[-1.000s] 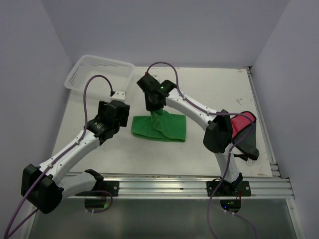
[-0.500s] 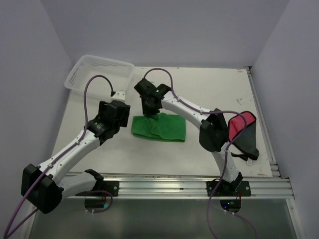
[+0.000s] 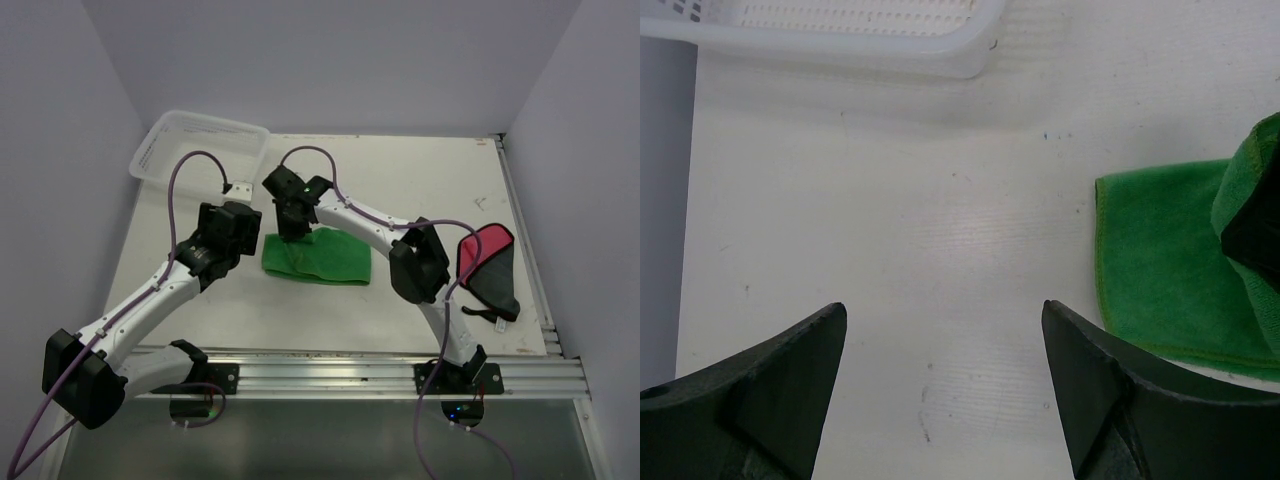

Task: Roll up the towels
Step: Fold the towel

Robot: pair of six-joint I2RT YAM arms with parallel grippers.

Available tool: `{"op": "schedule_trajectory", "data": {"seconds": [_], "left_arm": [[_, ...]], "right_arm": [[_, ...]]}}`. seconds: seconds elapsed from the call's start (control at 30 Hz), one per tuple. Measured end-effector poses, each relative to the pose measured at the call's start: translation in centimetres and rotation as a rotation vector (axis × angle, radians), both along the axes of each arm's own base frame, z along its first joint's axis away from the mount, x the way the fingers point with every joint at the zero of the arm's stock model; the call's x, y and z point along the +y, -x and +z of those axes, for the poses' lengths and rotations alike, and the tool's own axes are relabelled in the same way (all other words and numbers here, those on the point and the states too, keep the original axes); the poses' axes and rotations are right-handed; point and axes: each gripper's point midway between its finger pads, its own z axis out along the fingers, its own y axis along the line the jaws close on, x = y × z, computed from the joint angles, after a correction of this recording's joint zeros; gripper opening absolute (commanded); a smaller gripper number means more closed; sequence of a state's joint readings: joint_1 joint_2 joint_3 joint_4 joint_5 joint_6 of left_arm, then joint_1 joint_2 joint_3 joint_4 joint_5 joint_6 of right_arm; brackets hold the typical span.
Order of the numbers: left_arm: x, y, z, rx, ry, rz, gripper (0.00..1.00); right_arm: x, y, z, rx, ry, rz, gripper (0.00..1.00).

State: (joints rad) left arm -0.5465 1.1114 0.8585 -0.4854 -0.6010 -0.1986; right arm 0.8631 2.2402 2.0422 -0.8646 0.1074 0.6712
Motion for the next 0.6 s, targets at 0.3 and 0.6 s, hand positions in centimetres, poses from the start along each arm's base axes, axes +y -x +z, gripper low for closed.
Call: {"op": "schedule_trajectory", "data": {"seconds": [0.3,0.6], "left_arm": [[-0.3,0.1,-0.1,0.004,0.005,-0.013,0.83],[-0.5,0.1,-0.1,0.007,0.009,-0.020,0.83]], "right_arm": [[1.6,-0.5,-1.4,0.011,-0.036,0.016,0.05],[2.8,-0.2,-2.5,0.029,-0.064,0.039,0.27]]}}
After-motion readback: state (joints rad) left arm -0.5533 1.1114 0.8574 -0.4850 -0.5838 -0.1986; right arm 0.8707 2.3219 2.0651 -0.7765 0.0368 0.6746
